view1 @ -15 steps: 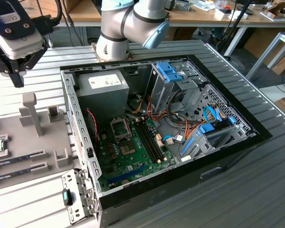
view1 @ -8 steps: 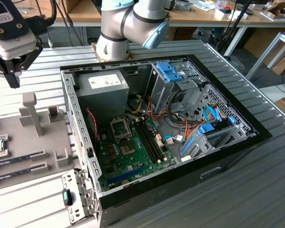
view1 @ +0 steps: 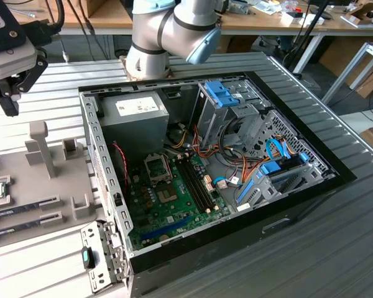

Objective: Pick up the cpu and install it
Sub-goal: 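Reach for the cpu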

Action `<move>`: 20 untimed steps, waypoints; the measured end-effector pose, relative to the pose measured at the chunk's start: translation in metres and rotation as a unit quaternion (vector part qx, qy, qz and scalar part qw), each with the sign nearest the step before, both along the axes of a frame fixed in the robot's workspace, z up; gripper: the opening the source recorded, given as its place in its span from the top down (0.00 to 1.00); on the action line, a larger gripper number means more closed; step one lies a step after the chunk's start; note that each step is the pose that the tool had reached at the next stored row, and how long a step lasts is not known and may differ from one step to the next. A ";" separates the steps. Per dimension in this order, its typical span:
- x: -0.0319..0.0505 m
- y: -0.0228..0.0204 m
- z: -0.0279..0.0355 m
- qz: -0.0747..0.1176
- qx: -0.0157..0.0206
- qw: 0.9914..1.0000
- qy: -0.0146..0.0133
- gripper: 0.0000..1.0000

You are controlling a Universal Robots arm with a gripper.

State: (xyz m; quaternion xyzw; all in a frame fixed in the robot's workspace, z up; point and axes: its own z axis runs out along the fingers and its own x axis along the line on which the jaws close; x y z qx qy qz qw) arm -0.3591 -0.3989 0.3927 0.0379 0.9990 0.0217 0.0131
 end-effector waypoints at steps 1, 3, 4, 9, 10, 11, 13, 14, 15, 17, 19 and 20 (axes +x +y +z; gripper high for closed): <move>-0.0008 0.0000 0.0000 0.000 0.000 1.000 0.000 0.89; -0.0023 0.0000 0.0000 0.000 0.000 1.000 0.000 0.89; -0.0032 0.0000 0.0000 0.000 0.000 1.000 0.000 0.89; -0.0064 0.0000 -0.0001 0.000 0.000 1.000 0.000 0.89; -0.0072 0.0000 -0.0001 0.000 0.000 1.000 0.000 0.89; -0.0079 0.0000 -0.0001 0.000 0.000 1.000 0.000 0.89; -0.0100 0.0000 -0.0001 0.000 0.000 1.000 0.000 0.89; -0.0108 0.0000 -0.0001 0.000 0.000 1.000 0.000 0.89; -0.0122 0.0000 -0.0002 0.000 0.000 1.000 0.000 0.89; -0.0151 0.0000 -0.0002 0.000 0.000 1.000 0.000 0.89; -0.0167 0.0000 -0.0003 0.000 0.000 1.000 0.000 0.89; -0.0178 0.0000 -0.0003 0.000 0.000 1.000 0.000 0.89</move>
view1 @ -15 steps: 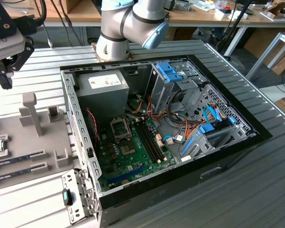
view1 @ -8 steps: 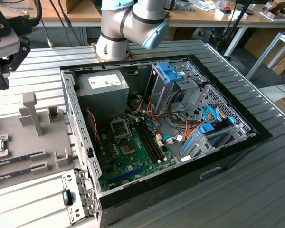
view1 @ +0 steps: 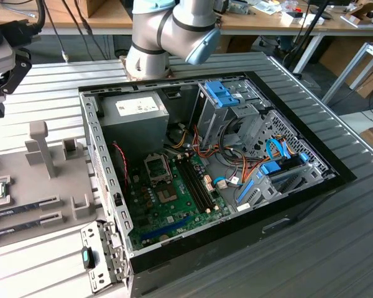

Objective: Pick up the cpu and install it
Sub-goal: 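Reach for the cpu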

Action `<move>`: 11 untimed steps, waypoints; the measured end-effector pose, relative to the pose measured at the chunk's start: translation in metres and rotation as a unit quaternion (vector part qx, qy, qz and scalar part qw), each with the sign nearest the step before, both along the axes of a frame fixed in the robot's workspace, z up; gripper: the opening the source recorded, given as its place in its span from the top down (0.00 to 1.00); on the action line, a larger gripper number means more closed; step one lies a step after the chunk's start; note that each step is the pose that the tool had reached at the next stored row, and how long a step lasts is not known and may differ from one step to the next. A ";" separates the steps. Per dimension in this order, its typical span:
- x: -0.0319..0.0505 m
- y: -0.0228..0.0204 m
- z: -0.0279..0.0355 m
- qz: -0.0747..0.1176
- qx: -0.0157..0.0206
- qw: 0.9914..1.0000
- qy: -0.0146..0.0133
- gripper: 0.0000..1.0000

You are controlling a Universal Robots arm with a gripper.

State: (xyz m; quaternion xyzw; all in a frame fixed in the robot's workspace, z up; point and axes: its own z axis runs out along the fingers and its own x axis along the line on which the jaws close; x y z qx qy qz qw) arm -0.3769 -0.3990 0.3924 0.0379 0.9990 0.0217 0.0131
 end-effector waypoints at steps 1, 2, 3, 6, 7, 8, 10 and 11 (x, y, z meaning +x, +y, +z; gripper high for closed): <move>-0.0006 0.0000 -0.0001 0.000 0.000 1.000 0.000 0.89; -0.0018 0.0000 0.0000 0.000 0.000 1.000 0.000 0.89; -0.0031 0.0000 -0.0001 0.000 0.000 1.000 0.000 0.89; -0.0063 0.0000 -0.0007 0.000 0.000 1.000 0.000 0.89; -0.0074 0.0000 -0.0010 0.000 0.000 1.000 0.000 0.89; -0.0080 0.0000 -0.0011 0.000 0.000 1.000 0.000 0.89; -0.0089 0.0000 -0.0013 0.000 0.000 1.000 0.000 0.89; -0.0098 0.0000 -0.0016 0.000 0.000 1.000 0.000 0.89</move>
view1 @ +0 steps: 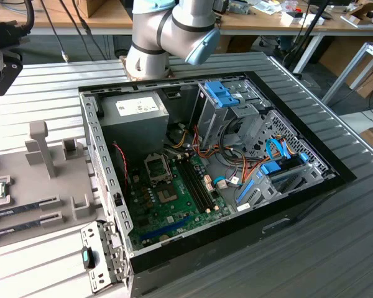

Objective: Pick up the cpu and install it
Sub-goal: 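Reach for the cpu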

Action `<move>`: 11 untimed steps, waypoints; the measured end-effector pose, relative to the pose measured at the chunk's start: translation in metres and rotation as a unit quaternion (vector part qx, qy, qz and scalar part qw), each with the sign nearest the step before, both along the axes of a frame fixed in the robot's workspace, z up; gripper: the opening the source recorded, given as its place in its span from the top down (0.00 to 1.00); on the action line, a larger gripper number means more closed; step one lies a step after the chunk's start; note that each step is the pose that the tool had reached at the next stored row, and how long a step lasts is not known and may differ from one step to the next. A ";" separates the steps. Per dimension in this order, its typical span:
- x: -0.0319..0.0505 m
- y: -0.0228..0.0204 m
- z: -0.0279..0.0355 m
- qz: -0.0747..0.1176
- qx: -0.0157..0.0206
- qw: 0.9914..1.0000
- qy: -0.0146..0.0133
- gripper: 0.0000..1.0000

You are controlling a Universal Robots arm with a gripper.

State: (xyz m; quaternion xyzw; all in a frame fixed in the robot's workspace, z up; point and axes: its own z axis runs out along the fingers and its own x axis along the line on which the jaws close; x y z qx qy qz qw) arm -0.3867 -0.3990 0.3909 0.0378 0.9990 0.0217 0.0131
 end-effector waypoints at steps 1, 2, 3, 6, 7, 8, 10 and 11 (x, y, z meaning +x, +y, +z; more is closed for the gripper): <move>-0.0006 0.0000 -0.0002 0.000 0.000 1.000 0.000 0.89; -0.0014 0.0000 -0.0003 0.000 0.000 1.000 0.000 0.89; -0.0022 0.0000 -0.0006 0.000 0.000 1.000 0.000 0.89; -0.0044 0.0000 -0.0013 0.000 0.000 1.000 0.000 0.89; -0.0051 0.0000 -0.0015 0.000 0.000 1.000 0.000 0.89; -0.0055 0.0000 -0.0017 0.000 0.000 1.000 0.000 0.89; -0.0064 0.0000 -0.0021 0.000 0.000 1.000 0.000 0.89; -0.0068 0.0000 -0.0023 0.000 0.000 1.000 0.000 0.89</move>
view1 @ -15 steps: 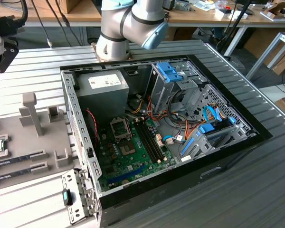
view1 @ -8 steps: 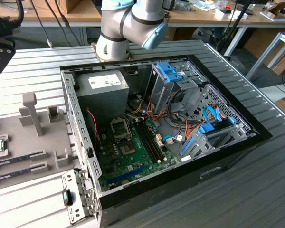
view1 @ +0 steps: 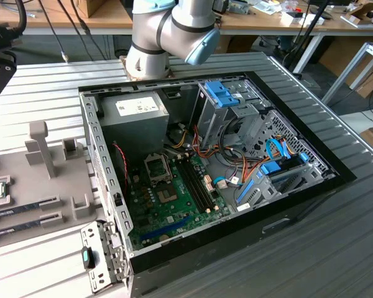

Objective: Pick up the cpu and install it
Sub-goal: 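Reach for the cpu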

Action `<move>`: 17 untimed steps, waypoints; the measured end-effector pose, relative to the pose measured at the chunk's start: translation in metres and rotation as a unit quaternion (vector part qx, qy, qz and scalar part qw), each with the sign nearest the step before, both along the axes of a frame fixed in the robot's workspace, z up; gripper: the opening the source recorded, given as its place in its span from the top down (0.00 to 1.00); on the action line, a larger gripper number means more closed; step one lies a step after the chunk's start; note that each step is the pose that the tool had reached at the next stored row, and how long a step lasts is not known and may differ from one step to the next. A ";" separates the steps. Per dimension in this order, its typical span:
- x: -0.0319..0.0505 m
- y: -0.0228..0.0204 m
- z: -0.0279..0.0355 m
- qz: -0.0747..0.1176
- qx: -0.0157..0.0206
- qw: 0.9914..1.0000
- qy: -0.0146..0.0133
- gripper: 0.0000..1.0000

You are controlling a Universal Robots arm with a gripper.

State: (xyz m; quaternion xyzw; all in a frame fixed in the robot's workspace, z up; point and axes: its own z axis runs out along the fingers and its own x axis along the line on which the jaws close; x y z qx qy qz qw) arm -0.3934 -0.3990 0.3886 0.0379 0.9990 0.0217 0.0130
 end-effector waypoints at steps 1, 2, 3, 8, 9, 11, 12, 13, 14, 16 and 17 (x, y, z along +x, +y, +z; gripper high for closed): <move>-0.0004 0.0000 -0.0002 0.000 0.000 1.000 0.000 0.89; -0.0007 0.0000 -0.0004 0.000 0.000 1.000 0.000 0.89; -0.0011 0.0000 -0.0005 0.000 0.000 1.000 0.000 0.89; -0.0030 0.0000 -0.0015 0.000 0.000 1.000 0.000 0.89; -0.0033 0.0000 -0.0017 0.000 0.000 1.000 0.000 0.89; -0.0040 0.0000 -0.0024 0.000 0.000 1.000 0.000 0.89; -0.0044 0.0000 -0.0028 0.000 0.000 1.000 0.000 0.89; -0.0046 0.0000 -0.0033 0.000 0.000 1.000 0.000 0.89; -0.0047 0.0000 -0.0037 0.000 0.000 1.000 0.000 0.89; -0.0050 0.0000 -0.0042 0.000 0.000 1.000 0.000 0.89; -0.0051 0.0000 -0.0045 0.000 0.000 1.000 0.000 0.89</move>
